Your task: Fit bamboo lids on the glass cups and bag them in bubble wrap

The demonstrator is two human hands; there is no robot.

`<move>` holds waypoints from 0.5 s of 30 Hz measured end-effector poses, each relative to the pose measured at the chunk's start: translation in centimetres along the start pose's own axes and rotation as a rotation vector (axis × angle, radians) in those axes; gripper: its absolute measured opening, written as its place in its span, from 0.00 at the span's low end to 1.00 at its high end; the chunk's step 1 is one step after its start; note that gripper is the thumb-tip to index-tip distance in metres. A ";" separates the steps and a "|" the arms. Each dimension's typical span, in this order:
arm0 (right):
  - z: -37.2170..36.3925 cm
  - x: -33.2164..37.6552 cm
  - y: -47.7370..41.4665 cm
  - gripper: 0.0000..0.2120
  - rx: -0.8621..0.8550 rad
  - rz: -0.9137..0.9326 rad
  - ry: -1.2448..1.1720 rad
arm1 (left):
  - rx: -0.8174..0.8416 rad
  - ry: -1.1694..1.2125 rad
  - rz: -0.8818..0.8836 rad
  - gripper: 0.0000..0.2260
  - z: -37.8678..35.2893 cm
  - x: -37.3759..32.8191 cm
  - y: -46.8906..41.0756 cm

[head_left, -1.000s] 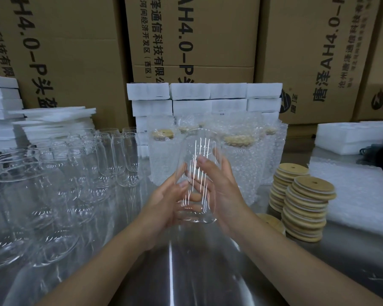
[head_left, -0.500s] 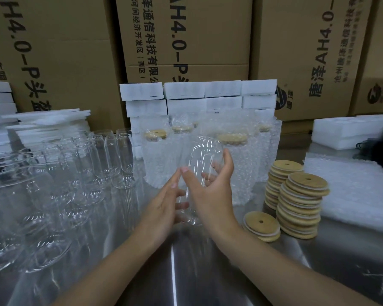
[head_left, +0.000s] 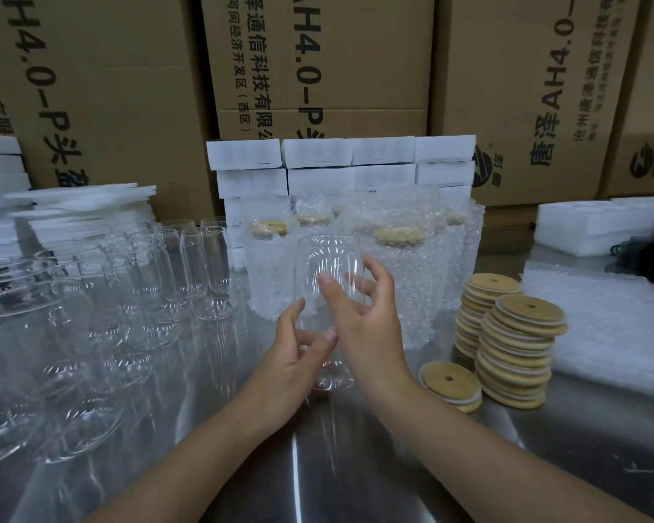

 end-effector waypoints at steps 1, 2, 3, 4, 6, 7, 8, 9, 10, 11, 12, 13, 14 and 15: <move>0.1 -0.2 -0.1 0.32 0.007 -0.018 0.000 | 0.001 -0.002 -0.001 0.44 0.0 0.0 0.0; 0.1 -0.2 -0.2 0.31 0.018 -0.037 0.003 | 0.003 -0.005 -0.004 0.43 0.0 0.1 0.0; 0.0 -0.3 -0.3 0.31 0.031 -0.056 0.008 | 0.007 -0.012 -0.007 0.41 0.1 0.1 -0.1; 0.0 -0.3 -0.3 0.32 0.041 -0.073 0.014 | 0.013 -0.018 -0.008 0.41 0.2 0.1 -0.1; 0.0 -0.3 -0.4 0.36 0.053 -0.097 0.010 | 0.029 -0.017 -0.008 0.43 0.3 0.2 -0.2; 0.0 -0.2 -0.4 0.37 0.063 -0.101 -0.001 | 0.033 -0.007 -0.016 0.42 0.3 0.2 -0.2; 0.0 -0.1 -0.5 0.37 0.079 -0.100 -0.018 | 0.032 0.009 -0.029 0.40 0.3 0.2 -0.2; 0.0 0.0 -0.5 0.37 0.096 -0.099 -0.040 | 0.031 0.030 -0.042 0.38 0.4 0.2 -0.2; 0.1 -0.1 -0.6 0.39 0.112 -0.101 -0.065 | 0.030 0.056 -0.051 0.37 0.4 0.2 -0.2; 0.1 -0.2 -0.7 0.41 0.129 -0.107 -0.091 | 0.028 0.084 -0.058 0.35 0.4 0.2 -0.2; 0.2 -0.3 -0.8 0.43 0.146 -0.116 -0.115 | 0.021 0.114 -0.063 0.32 0.5 0.3 -0.3; 0.1 -0.2 -0.8 0.45 0.163 -0.122 -0.148 | 0.013 0.151 -0.065 0.29 0.5 0.4 -0.3; 0.0 -0.1 -0.8 0.46 0.175 -0.126 -0.190 | 0.006 0.190 -0.065 0.27 0.5 0.4 -0.3; -0.1 0.0 -0.9 0.47 0.184 -0.131 -0.227 | -0.001 0.225 -0.063 0.26 0.6 0.5 -0.4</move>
Point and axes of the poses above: each hand's wrist, its own y-axis away from the middle knuckle, its own z-axis out of the back of the hand, x = y × z, the point moved 3 cm from there along -y, towards the middle knuckle, and after that the axes turned 15 degrees about x, right-handed, at the moved point
